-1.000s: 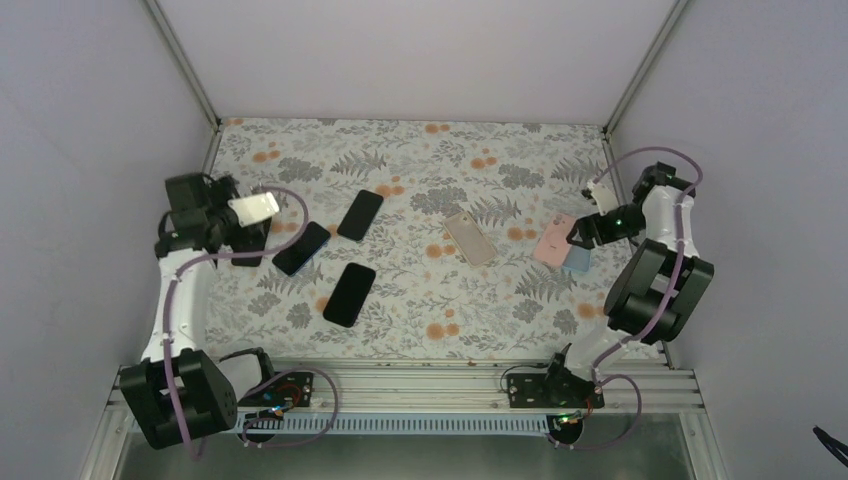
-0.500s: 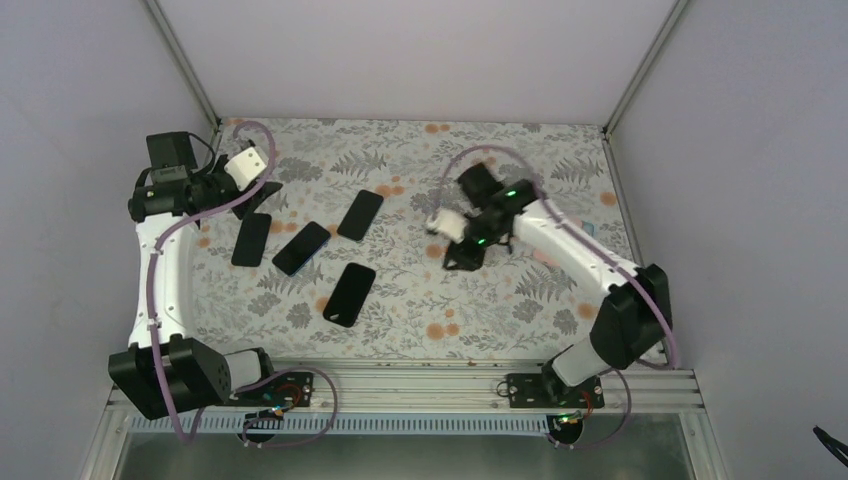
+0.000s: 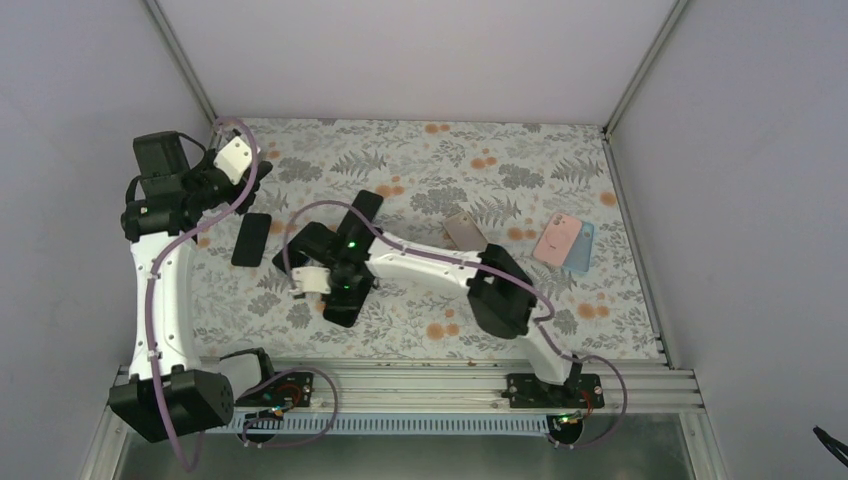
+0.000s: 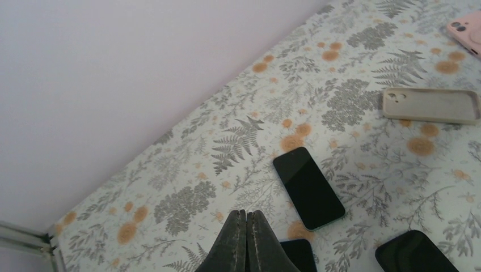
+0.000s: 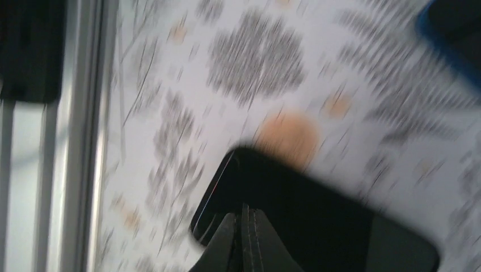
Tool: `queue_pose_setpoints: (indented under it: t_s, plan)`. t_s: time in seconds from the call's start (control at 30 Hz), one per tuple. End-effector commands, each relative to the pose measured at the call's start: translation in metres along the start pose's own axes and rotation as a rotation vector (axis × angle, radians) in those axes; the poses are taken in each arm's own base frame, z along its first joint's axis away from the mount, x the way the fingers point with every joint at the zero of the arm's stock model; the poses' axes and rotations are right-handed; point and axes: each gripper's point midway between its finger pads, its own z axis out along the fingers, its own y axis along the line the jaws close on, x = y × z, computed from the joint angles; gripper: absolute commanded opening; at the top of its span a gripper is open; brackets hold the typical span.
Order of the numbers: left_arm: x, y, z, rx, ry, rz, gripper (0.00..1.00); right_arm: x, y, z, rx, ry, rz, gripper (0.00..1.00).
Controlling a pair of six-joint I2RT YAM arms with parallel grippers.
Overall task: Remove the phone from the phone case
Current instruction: Move the phone to the center of the board.
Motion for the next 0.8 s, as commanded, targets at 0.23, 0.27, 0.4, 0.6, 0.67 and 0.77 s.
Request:
queue_pose_setpoints:
  t_s: [0.23, 0.27, 0.4, 0.6, 0.67, 0.77]
  plan:
    - [0.010, 0.011, 0.001, -0.098, 0.005, -0.038, 0.02, -0.048, -0.044, 0.052, 0.075, -0.022, 0.011, 0.04]
    - [0.011, 0.011, 0.001, -0.097, 0.006, -0.039, 0.02, -0.045, -0.043, 0.056, 0.069, -0.015, 0.013, 0.04]
    - [0.013, 0.014, 0.005, -0.095, 0.015, -0.045, 0.02, -0.035, -0.034, 0.059, 0.046, 0.001, 0.016, 0.04]
    - [0.012, 0.016, 0.007, -0.093, 0.002, -0.057, 0.02, -0.005, -0.017, 0.053, 0.024, 0.072, 0.014, 0.04]
    - [0.011, 0.015, 0.007, -0.088, -0.004, -0.065, 0.02, 0.009, -0.011, 0.049, 0.017, 0.105, 0.013, 0.04]
    - [0.013, 0.014, 0.009, -0.077, -0.004, -0.074, 0.02, 0.029, -0.003, 0.041, 0.018, 0.154, 0.011, 0.04]
